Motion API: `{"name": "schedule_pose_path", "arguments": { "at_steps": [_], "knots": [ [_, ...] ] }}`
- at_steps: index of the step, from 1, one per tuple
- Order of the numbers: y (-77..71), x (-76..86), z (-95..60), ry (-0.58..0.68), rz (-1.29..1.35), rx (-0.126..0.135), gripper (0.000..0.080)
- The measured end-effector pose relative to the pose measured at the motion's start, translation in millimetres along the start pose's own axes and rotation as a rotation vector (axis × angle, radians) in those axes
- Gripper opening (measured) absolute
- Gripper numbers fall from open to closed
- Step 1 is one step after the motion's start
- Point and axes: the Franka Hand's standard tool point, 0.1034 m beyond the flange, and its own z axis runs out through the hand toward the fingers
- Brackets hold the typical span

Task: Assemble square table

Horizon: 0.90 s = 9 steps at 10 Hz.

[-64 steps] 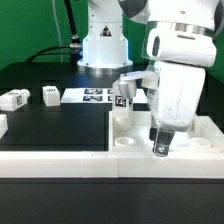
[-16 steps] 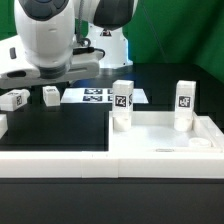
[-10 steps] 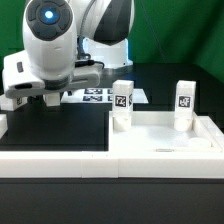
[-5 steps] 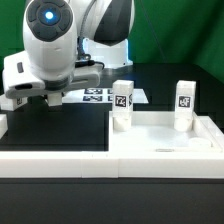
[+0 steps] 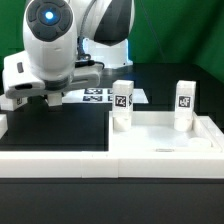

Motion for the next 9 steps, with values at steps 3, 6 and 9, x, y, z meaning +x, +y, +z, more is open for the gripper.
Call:
{"name": "schedule_pose_path", "arguments": {
  "at_steps": [3, 6, 9],
  "knots": [
    [-9.0, -26.0, -85.1, -0.075, 0.017, 0.046, 0.0290],
    [-2.8, -27.6, -81.3, -0.015, 0.023, 0.039, 0.0290],
    [-9.2, -17.9, -119.4, 0.191, -0.012, -0.021, 0.0290]
  ]
}}
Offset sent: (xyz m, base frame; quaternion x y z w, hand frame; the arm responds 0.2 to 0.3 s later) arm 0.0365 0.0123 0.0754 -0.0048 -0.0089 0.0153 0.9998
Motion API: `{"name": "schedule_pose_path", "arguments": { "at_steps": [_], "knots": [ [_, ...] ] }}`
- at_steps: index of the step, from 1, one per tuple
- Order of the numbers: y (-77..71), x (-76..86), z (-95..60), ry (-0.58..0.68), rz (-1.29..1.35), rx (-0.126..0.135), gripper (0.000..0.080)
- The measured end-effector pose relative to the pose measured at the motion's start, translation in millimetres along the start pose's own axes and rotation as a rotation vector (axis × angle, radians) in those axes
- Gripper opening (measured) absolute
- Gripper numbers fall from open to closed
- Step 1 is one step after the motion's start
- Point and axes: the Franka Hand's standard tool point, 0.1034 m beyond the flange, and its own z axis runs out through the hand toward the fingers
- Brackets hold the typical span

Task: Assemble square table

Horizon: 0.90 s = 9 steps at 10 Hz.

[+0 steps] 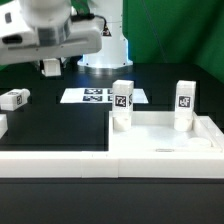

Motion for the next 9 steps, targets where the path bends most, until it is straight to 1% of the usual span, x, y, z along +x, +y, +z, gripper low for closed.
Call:
{"name": "schedule_pose_path", "arguments": {
  "at_steps": [1, 2, 3, 5, 6, 7, 8, 9],
  "knots": [
    [-4.2, 7.2, -32.4, 0.059, -0.052, -0.026, 0.0290],
    [-2.4, 13.5, -61.0, 0.071, -0.141, -0.085, 0.0290],
    [-2.1, 22.6, -70.0, 0.121, -0.159, -0.104, 0.0290],
    [2.9, 23.0, -70.3, 0.247, -0.152, -0.102, 0.0290],
    [4.9, 23.5, -71.5, 0.311, -0.151, -0.104, 0.0290],
    [4.0, 27.7, -74.2, 0.356, -0.128, -0.111, 0.0290],
    [-6.6, 41.0, -84.6, 0.421, -0.108, -0.123, 0.0290],
    [-24.3, 52.1, -104.0, 0.467, -0.078, -0.106, 0.0290]
  ]
}}
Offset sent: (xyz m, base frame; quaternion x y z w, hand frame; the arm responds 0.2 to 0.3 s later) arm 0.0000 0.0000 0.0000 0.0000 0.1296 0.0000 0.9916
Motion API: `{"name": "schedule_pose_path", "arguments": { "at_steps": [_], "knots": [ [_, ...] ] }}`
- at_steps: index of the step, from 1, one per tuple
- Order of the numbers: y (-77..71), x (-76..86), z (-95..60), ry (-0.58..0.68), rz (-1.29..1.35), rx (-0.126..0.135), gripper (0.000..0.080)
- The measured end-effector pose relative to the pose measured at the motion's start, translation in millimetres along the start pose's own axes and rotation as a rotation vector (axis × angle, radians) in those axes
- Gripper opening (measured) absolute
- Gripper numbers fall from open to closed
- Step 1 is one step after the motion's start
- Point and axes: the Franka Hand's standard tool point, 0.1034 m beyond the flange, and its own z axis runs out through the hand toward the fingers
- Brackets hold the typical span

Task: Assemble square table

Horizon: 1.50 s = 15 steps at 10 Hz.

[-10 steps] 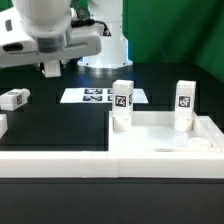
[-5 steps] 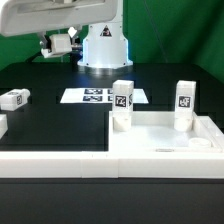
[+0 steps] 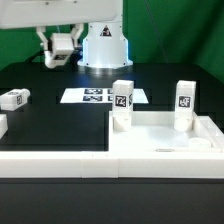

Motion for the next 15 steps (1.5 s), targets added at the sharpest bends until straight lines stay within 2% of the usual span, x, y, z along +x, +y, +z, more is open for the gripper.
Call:
{"name": "schedule_pose_path", "arguments": {
  "at_steps": [1, 2, 3, 4, 5, 7, 8, 10, 11, 13, 14, 15],
  "knots": [
    [-8.2, 26.7, -17.6, 0.056, 0.031, -0.010, 0.0290],
    [-17.7, 54.7, -36.5, 0.136, 0.071, -0.005, 0.0290],
    [-31.5, 75.5, -51.4, 0.198, 0.176, 0.022, 0.0290],
    [-36.7, 87.3, -56.7, 0.256, 0.228, 0.033, 0.0290],
    [-27.4, 86.3, -54.9, 0.333, 0.186, -0.010, 0.0290],
    [-18.3, 84.6, -53.5, 0.453, 0.193, -0.068, 0.0290],
    [-19.1, 87.1, -51.3, 0.501, 0.207, -0.087, 0.0290],
    [-48.5, 109.3, -34.6, 0.639, 0.231, -0.114, 0.0290],
    [-56.5, 128.0, -32.5, 0.734, 0.222, -0.153, 0.0290],
    [-71.4, 160.2, -28.1, 0.837, 0.228, -0.163, 0.0290],
    [-63.6, 155.8, -26.5, 0.845, 0.225, -0.178, 0.0290],
    [-62.7, 154.1, -25.7, 0.841, 0.228, -0.177, 0.0290]
  ]
}}
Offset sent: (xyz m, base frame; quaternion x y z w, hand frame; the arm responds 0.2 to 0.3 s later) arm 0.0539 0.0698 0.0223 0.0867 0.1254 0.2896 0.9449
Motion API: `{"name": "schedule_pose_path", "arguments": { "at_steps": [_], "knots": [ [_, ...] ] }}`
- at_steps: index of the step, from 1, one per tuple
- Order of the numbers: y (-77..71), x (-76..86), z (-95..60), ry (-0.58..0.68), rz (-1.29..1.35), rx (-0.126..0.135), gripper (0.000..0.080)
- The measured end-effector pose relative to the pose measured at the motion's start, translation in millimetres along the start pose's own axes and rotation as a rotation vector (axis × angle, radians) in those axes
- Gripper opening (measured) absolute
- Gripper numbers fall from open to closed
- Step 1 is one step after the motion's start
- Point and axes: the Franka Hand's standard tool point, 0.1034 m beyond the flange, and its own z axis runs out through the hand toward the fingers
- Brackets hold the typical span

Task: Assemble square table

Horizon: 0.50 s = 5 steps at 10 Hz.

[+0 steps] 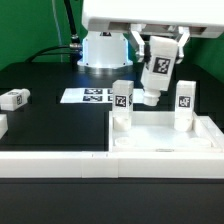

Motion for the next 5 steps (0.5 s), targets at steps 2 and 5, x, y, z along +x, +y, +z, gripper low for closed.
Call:
{"name": "schedule_pose_path", "arguments": {
  "at_steps": [2, 5],
  "knots": [
    [5.3, -3.1, -0.5, 0.015, -0.023, -0.013, 0.0290],
    [1.2, -39.9, 15.7, 0.021, -0.042, 0.055, 0.0290]
  ]
}}
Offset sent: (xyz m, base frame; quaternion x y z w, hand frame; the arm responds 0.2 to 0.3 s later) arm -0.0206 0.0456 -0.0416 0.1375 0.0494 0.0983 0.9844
